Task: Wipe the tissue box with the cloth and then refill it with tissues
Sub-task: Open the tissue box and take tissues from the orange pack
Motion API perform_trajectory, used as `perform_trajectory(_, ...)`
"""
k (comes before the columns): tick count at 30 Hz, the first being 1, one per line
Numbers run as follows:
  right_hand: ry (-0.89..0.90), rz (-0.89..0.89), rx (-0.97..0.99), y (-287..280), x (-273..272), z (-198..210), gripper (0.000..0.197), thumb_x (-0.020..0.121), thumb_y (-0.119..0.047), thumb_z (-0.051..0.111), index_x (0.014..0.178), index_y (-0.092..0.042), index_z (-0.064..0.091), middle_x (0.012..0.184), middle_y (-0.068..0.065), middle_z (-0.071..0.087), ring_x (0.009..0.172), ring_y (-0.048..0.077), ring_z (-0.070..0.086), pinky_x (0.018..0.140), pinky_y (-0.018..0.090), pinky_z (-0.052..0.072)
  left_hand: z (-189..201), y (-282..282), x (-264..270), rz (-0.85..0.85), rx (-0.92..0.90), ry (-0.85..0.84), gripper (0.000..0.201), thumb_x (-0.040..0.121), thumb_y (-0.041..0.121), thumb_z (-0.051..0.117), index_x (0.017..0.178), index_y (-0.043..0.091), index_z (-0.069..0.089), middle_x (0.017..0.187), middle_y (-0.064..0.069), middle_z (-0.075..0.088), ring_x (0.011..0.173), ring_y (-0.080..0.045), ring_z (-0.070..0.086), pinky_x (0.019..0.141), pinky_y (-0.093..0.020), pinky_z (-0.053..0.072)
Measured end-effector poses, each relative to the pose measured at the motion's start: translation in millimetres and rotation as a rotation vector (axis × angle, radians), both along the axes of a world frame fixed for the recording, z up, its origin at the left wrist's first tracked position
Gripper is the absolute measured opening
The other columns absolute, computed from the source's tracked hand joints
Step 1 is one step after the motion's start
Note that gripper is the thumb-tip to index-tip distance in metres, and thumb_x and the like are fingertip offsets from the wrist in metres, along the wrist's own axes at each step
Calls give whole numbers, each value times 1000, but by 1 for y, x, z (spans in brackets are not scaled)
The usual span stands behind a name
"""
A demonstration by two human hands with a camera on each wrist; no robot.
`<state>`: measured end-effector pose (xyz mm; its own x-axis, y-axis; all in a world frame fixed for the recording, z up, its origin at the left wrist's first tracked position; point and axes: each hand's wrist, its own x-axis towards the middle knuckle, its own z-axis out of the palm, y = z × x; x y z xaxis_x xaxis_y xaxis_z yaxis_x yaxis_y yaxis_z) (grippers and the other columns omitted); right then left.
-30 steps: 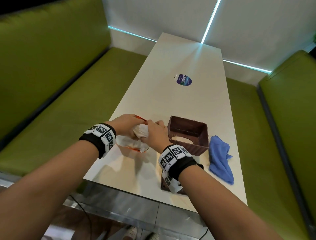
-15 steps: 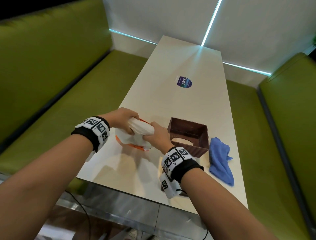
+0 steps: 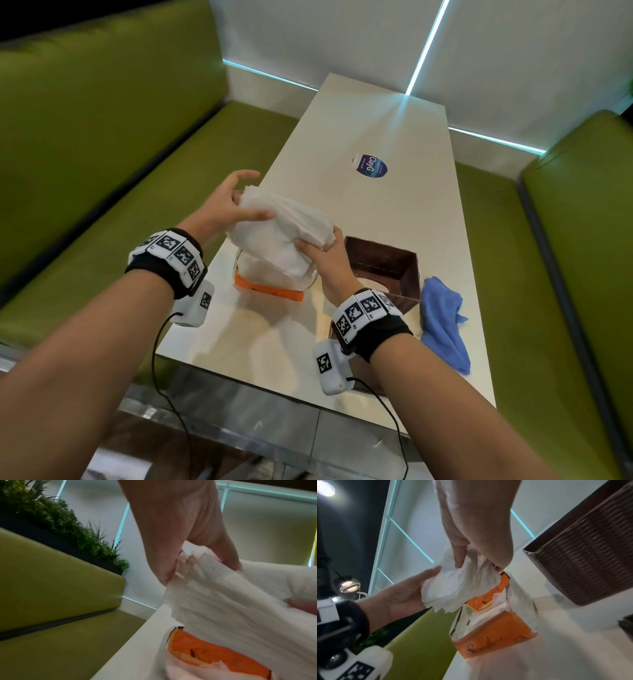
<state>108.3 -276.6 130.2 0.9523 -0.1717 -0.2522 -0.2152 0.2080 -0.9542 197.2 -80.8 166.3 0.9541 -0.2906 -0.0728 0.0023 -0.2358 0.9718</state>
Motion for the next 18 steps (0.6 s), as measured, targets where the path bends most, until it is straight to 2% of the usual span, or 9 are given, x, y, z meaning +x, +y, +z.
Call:
perform_trajectory(1,8,-10,33,1,1,1,70,79,-7,77,136,-11,36,120,4,61,105,16,64,88,31,56,2,-1,0,29,-42,12,81,68,14,85,136,27,43,102,-11,67,85,-19,70,64,-27,59)
perform_trajectory(3,18,-16,103,4,3,4,76,73,-15,83,137,-12,40,129,11,61,113,25,64,95,42,54,6,-2,-1,73,-93,22,78,70,20,83,136,29,42,106,-11,66,90,-23,69,72,-34,60)
perform_trajectory(6,0,-33,197,2,5,12,62,79,-14,78,134,-10,49,127,13,64,114,29,64,96,46,53,14,-5,-3,60,-115,90,72,79,33,76,140,33,37,117,-1,59,97,-21,66,75,-38,59)
perform_trajectory(8,-27,-12,233,-3,6,18,54,84,-13,73,133,-9,51,125,12,66,113,28,65,96,44,53,20,-8,-7,33,-107,155,65,86,38,68,141,38,33,121,8,51,99,-17,63,66,-32,60)
perform_trajectory(10,-56,13,246,-6,6,24,48,88,-14,68,134,-10,52,125,12,66,112,27,66,95,42,54,22,-12,-10,23,-118,190,63,89,36,64,142,38,29,120,12,49,94,-12,61,56,-22,57)
perform_trajectory(12,-39,-1,211,-7,7,29,51,90,-22,66,137,-12,48,128,11,65,114,26,65,97,42,53,25,-20,-15,18,-149,212,65,91,31,63,143,34,26,116,10,51,91,-11,62,55,-18,56)
perform_trajectory(15,12,-53,113,-9,7,36,75,80,-44,69,142,-17,38,134,6,59,119,25,61,102,44,49,24,-36,-20,17,-212,236,69,91,25,65,145,25,22,114,2,57,92,-14,66,67,-23,58)
perform_trajectory(16,27,-77,77,-13,6,37,76,81,-47,68,143,-17,35,135,5,58,119,24,60,102,44,49,24,-41,-22,24,-218,237,70,90,26,66,145,23,22,115,0,59,95,-15,67,74,-27,59)
perform_trajectory(18,70,-147,7,-25,5,40,63,91,-43,58,141,-14,33,132,5,57,115,23,60,101,45,50,22,-50,-24,44,-232,242,70,91,30,66,145,22,23,120,-3,60,102,-18,67,90,-36,57)
